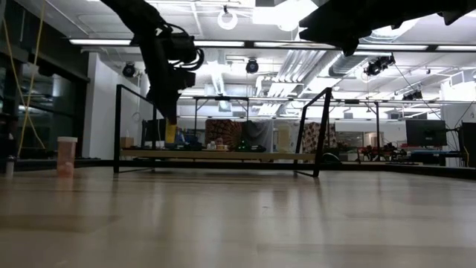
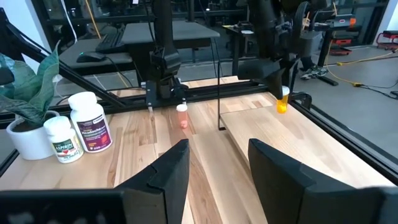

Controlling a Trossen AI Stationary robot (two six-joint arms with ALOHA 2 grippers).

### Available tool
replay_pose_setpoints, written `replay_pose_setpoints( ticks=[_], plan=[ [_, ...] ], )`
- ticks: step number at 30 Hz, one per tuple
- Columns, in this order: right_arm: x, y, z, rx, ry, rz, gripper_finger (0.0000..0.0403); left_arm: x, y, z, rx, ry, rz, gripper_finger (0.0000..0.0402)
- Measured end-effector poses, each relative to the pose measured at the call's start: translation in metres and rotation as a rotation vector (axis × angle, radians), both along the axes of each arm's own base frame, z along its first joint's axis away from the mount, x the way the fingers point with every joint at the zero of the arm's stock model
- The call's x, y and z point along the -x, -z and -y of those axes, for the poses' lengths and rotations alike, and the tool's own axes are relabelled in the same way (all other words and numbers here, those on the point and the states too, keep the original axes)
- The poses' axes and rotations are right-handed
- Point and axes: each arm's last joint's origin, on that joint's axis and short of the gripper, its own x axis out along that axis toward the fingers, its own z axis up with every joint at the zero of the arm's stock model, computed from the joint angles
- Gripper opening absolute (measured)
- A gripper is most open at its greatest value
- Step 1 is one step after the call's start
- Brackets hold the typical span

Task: Pick and place medicine bottles onto shelf by color
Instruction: Put the orange pill bottle on the shelf

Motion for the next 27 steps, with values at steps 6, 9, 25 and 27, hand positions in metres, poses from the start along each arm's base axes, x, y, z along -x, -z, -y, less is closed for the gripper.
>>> replay_pose_setpoints(
  ticks=[6, 9, 25, 27],
  plan=[
    [0.0, 0.0, 0.0, 0.0, 0.0, 0.0, 0.0156, -0.003, 0.002, -0.003, -0.019, 0.013, 0.003, 0.0111],
    [0.0, 0.0, 0.0, 0.0, 0.0, 0.0, 0.0156, -0.004, 0.002, -0.004, -0.024, -0.006, 0.02, 0.0111],
    [0.0, 0.0, 0.0, 0.0, 0.0, 0.0, 0.0156, -0.018, 0.004, 0.008, -0.058, 0.212, -0.019, 0.0111],
    [0.0, 0.0, 0.0, 0.0, 0.0, 0.0, 0.0156, -0.02, 0.004, 0.01, -0.082, 0.264, -0.049, 0.0111]
  ],
)
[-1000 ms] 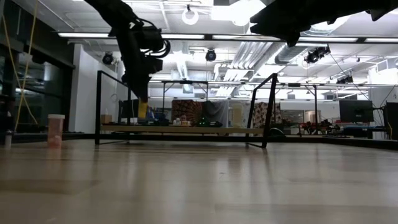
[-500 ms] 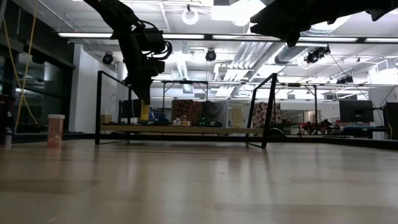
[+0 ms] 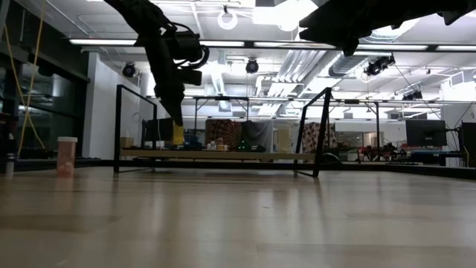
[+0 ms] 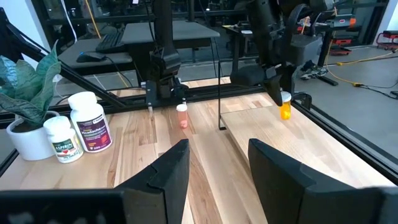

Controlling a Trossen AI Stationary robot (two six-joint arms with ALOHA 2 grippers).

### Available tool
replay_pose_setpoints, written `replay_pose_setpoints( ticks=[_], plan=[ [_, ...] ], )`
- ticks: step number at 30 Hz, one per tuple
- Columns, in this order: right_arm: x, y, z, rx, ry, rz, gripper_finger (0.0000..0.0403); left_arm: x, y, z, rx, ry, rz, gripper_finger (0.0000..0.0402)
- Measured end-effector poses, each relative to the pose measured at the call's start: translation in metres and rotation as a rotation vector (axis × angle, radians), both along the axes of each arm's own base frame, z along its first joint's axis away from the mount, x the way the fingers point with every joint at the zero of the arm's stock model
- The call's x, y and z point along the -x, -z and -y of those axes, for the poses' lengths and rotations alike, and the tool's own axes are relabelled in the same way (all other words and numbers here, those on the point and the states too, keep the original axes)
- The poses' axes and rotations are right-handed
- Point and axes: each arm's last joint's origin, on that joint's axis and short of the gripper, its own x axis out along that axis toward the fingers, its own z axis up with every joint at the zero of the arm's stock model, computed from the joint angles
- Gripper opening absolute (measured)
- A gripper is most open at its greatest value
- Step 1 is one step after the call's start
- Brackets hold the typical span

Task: Pick and place medicine bottles onto shelf by color
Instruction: Put the orange pill bottle on the shelf

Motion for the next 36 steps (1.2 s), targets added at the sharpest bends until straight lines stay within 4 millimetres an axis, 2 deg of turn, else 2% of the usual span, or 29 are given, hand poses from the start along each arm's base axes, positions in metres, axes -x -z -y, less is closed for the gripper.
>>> replay_pose_setpoints(
  ticks=[6, 10, 20, 30, 36],
  plan=[
    [0.0, 0.0, 0.0, 0.0, 0.0, 0.0, 0.0156, -0.006, 0.0, 0.006, -0.091, 0.135, -0.101, 0.0111],
    [0.0, 0.0, 0.0, 0.0, 0.0, 0.0, 0.0156, -0.007, 0.0, 0.008, -0.097, 0.152, -0.106, 0.0111],
    [0.0, 0.0, 0.0, 0.0, 0.0, 0.0, 0.0156, -0.01, 0.0, 0.006, -0.039, 0.093, -0.007, 0.0111],
    [0.0, 0.0, 0.0, 0.0, 0.0, 0.0, 0.0156, -0.003, 0.002, -0.008, -0.031, -0.087, 0.052, 0.0111],
    [0.0, 0.0, 0.0, 0.0, 0.0, 0.0, 0.0156, -0.007, -0.001, -0.011, -0.015, -0.134, 0.137, 0.0111]
  ],
)
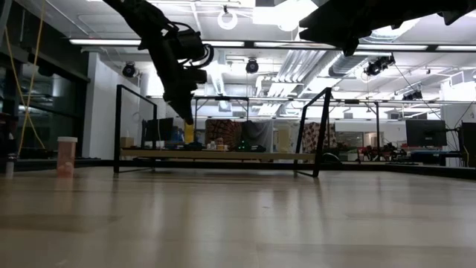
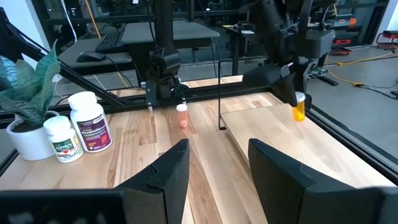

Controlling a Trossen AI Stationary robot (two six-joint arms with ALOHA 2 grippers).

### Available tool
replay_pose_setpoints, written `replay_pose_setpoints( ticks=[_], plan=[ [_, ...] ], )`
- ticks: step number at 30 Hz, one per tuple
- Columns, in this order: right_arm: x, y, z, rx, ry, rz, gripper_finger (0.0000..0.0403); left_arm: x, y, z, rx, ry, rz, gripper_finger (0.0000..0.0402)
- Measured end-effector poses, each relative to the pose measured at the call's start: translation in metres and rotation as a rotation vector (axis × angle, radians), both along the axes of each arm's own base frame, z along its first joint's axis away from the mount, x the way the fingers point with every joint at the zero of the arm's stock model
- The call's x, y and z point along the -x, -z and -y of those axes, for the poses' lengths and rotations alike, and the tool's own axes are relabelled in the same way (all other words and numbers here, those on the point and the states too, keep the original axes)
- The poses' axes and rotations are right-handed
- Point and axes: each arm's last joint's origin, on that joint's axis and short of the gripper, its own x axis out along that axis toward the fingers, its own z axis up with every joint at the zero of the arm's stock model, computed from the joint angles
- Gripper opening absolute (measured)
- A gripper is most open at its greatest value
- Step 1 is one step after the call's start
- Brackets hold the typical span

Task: Pick and place medicine bottles onto shelf by color
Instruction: Put the orange pill bottle on the shelf

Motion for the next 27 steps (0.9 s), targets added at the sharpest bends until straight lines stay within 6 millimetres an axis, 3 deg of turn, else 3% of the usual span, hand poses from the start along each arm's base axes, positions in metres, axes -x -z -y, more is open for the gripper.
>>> replay_pose_setpoints(
  ticks=[8, 18, 23, 27],
  plan=[
    [0.0, 0.0, 0.0, 0.0, 0.0, 0.0, 0.0156, -0.017, -0.004, 0.014, 0.026, 0.064, 0.073, 0.0111],
    [0.0, 0.0, 0.0, 0.0, 0.0, 0.0, 0.0156, -0.058, -0.045, 0.043, -0.078, 0.135, 0.188, 0.0111],
    [0.0, 0.0, 0.0, 0.0, 0.0, 0.0, 0.0156, -0.079, -0.061, 0.038, -0.053, 0.115, 0.259, 0.0111],
    [0.0, 0.0, 0.0, 0.0, 0.0, 0.001, 0.0156, -0.102, -0.051, 0.027, 0.018, 0.121, 0.209, 0.0111]
  ],
)
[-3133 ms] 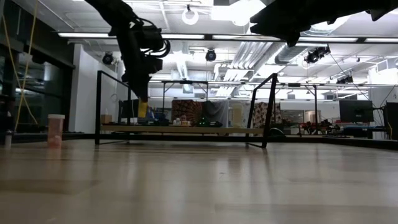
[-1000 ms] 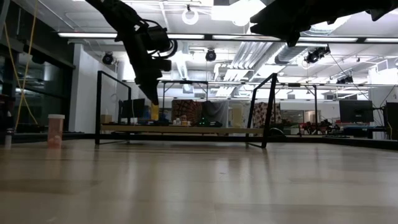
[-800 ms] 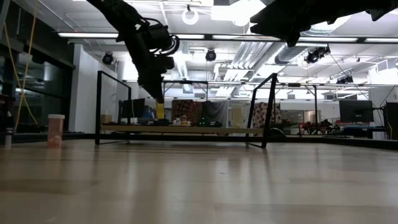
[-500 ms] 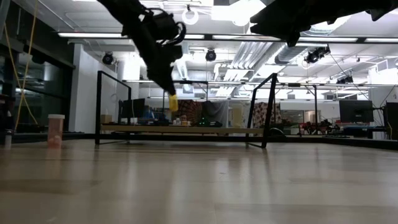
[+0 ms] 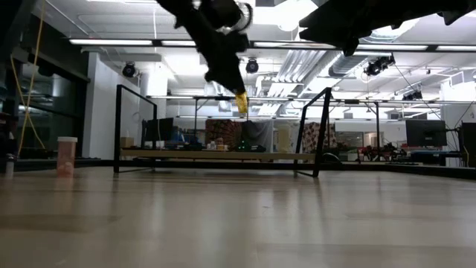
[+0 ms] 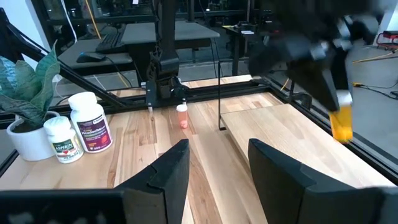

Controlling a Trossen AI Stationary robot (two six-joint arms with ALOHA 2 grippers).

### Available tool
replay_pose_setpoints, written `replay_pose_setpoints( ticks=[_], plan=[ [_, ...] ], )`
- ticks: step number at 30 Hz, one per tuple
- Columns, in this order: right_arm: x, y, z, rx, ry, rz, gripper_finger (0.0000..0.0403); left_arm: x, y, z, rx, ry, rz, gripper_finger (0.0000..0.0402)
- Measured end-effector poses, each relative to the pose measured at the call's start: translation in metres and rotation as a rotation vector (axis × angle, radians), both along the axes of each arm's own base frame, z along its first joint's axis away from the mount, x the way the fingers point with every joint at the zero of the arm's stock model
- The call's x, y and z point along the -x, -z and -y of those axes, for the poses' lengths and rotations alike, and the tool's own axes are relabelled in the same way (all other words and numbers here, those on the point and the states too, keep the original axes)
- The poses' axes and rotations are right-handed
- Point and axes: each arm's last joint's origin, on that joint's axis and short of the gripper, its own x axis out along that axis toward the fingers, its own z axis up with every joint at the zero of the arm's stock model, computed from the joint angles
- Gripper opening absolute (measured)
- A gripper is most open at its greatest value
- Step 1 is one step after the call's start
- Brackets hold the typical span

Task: Pick and place medicine bottles onto shelf by color
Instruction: Put the orange pill bottle on the shelf

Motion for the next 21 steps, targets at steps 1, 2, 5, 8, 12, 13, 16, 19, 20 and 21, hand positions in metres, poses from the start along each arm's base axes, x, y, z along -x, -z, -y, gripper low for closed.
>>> replay_pose_setpoints(
  ticks=[1, 2, 5, 8, 12, 13, 16, 19, 20, 21],
  plan=[
    [0.0, 0.0, 0.0, 0.001, 0.0, 0.0, 0.0156, -0.007, 0.004, -0.003, 0.006, 0.007, -0.019, 0.0111],
    [0.0, 0.0, 0.0, 0.004, 0.0, 0.001, 0.0156, -0.013, 0.009, -0.006, 0.01, 0.009, -0.039, 0.0111],
    [0.0, 0.0, 0.0, 0.009, -0.001, -0.001, 0.0156, -0.031, 0.022, -0.016, 0.017, 0.012, -0.058, 0.0111],
    [0.0, 0.0, 0.0, 0.01, -0.001, -0.001, 0.0156, -0.044, 0.036, -0.024, 0.028, 0.011, -0.077, 0.0111],
    [0.0, 0.0, 0.0, 0.01, -0.001, -0.002, 0.0156, -0.053, 0.052, -0.031, 0.043, 0.008, -0.102, 0.0111],
    [0.0, 0.0, 0.0, 0.01, -0.001, -0.002, 0.0156, -0.054, 0.055, -0.032, 0.045, 0.008, -0.104, 0.0111],
    [0.0, -0.001, 0.0, 0.009, -0.002, 0.004, 0.0156, -0.056, 0.059, -0.034, 0.045, 0.008, -0.107, 0.0111],
    [0.0, -0.001, 0.0, 0.006, -0.002, 0.012, 0.0156, -0.059, 0.061, -0.036, 0.032, 0.005, -0.084, 0.0111],
    [0.0, -0.002, 0.0, 0.004, -0.002, 0.014, 0.0156, -0.059, 0.061, -0.037, 0.032, 0.006, -0.084, 0.0111],
    [0.0, -0.002, 0.0, 0.004, -0.002, 0.015, 0.0156, -0.059, 0.061, -0.037, 0.029, 0.006, -0.081, 0.0111]
  ],
)
